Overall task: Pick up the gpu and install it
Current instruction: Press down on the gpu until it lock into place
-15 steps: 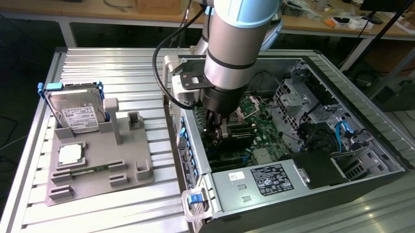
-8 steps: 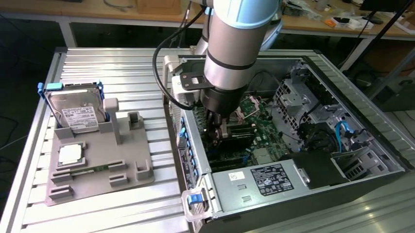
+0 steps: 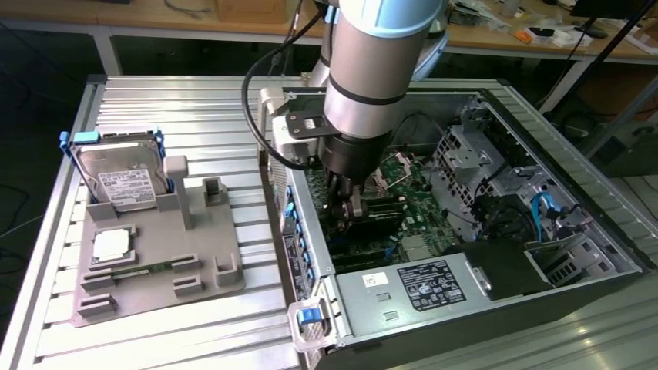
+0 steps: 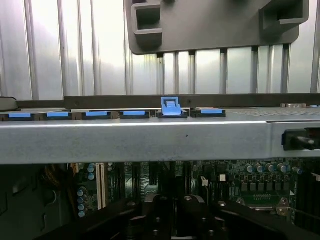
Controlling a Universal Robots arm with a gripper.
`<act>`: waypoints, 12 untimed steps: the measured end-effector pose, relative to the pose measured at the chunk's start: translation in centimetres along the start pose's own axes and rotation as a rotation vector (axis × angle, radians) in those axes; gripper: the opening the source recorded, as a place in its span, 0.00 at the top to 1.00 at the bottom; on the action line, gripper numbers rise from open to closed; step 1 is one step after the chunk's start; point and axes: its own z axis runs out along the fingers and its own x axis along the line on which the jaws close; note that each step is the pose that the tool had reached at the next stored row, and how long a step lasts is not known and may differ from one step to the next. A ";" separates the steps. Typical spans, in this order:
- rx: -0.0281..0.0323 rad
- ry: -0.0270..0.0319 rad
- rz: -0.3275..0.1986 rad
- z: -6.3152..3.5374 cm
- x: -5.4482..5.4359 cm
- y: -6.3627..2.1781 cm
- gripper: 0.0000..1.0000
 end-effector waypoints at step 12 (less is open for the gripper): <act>0.0122 0.0153 -0.001 -0.85 -1.3 1.41 0.89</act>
